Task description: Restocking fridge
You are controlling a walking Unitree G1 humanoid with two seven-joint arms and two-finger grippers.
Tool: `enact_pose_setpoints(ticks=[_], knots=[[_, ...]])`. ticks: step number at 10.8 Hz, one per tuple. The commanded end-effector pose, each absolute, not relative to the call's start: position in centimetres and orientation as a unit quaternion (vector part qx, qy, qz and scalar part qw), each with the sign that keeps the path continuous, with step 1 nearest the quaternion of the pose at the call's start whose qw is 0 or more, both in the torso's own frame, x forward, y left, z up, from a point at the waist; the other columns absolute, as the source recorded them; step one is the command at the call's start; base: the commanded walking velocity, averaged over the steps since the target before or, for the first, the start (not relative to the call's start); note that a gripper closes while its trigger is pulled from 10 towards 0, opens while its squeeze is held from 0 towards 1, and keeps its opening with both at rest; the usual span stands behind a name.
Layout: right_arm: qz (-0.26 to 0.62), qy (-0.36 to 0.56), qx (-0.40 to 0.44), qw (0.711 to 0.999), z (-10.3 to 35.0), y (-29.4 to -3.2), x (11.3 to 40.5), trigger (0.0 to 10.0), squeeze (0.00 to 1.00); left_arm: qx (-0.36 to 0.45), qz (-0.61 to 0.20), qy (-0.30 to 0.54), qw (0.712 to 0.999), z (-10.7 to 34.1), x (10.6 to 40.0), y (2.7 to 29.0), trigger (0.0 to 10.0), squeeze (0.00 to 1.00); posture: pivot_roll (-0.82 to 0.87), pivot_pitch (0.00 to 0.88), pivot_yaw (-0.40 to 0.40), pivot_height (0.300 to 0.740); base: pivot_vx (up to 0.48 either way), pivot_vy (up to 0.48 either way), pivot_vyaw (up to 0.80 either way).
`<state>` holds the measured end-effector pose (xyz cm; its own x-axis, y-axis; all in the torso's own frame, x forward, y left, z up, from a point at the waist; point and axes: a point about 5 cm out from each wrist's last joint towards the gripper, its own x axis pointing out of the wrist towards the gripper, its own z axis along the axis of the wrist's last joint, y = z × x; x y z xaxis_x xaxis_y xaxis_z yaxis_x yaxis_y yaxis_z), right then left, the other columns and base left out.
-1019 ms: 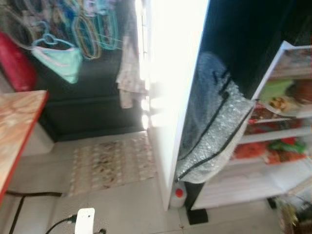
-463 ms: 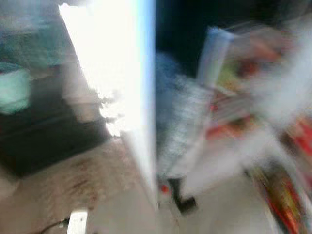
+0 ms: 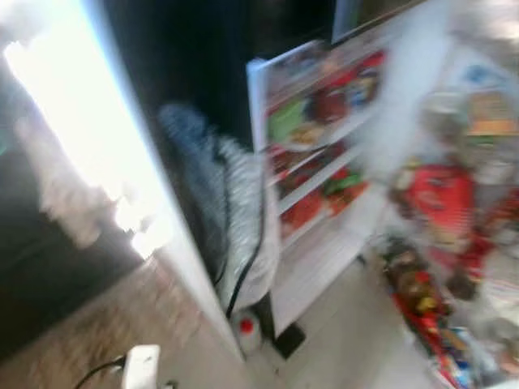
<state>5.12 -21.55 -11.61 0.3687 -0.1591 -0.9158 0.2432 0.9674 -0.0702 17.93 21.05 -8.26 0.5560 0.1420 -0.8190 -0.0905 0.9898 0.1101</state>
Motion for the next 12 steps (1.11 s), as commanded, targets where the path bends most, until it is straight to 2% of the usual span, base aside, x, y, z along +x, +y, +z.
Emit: enact_pose_setpoints(ticks=[1, 4, 8, 10, 12], knots=[[-0.095, 0.553, 0.050, 0.826, -11.9, -19.9, 5.2, 10.0, 0.00, 0.044, 0.070, 0.484, 0.871, -8.6, 17.0, 21.9, 10.0, 0.00, -0.11, 0.000, 0.121, 0.740, 0.000, 0.000, -0.78], [-0.095, 0.552, 0.045, 0.827, -11.8, -20.2, 5.2, 10.0, 0.00, 0.039, 0.081, 0.485, 0.870, -8.6, 17.1, 21.8, 10.0, 0.00, -0.12, 0.000, 0.092, 0.740, 0.000, 0.000, -0.77], [-0.089, 0.542, 0.018, 0.836, -11.4, -22.1, 5.8, 10.0, 0.00, 0.012, 0.093, 0.492, 0.866, -9.0, 16.7, 20.1, 10.0, 0.00, -0.12, 0.009, 0.017, 0.740, 0.000, 0.000, 0.00], [-0.142, 0.520, 0.051, 0.841, -11.2, -22.5, 5.8, 10.0, 0.00, 0.007, 0.093, 0.494, 0.864, -9.2, 16.6, 19.5, 10.0, 0.00, -0.14, 0.021, 0.016, 0.740, 0.000, 0.000, 0.00], [-0.248, 0.475, 0.065, 0.842, -10.9, -22.8, 5.5, 10.0, 0.00, 0.011, 0.092, 0.496, 0.863, -9.2, 16.5, 19.6, 10.0, 0.00, -0.17, 0.028, 0.040, 0.740, 0.000, 0.000, 0.00]])
